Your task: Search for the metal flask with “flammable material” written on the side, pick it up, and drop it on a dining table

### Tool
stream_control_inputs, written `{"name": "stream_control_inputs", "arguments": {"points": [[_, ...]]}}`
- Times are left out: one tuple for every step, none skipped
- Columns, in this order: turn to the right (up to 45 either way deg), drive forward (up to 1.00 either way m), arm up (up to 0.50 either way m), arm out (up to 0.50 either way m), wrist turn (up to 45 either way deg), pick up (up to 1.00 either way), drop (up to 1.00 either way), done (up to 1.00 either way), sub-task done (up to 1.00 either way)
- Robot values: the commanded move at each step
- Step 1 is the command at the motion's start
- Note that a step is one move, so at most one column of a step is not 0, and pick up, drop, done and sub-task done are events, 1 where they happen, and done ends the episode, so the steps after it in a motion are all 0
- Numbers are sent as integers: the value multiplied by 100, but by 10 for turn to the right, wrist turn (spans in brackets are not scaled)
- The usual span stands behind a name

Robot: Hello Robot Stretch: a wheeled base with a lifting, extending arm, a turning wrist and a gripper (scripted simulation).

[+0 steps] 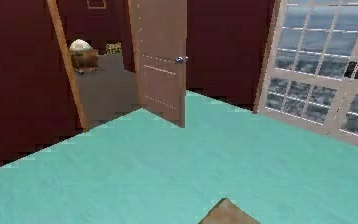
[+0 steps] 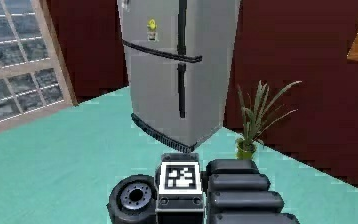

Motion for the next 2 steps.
{"name": "stream_control_inputs", "arguments": {"points": [[-180, 0, 0, 0, 0, 0, 0, 0, 0], [0, 100, 0, 0, 0, 0, 0, 0, 0]]}}
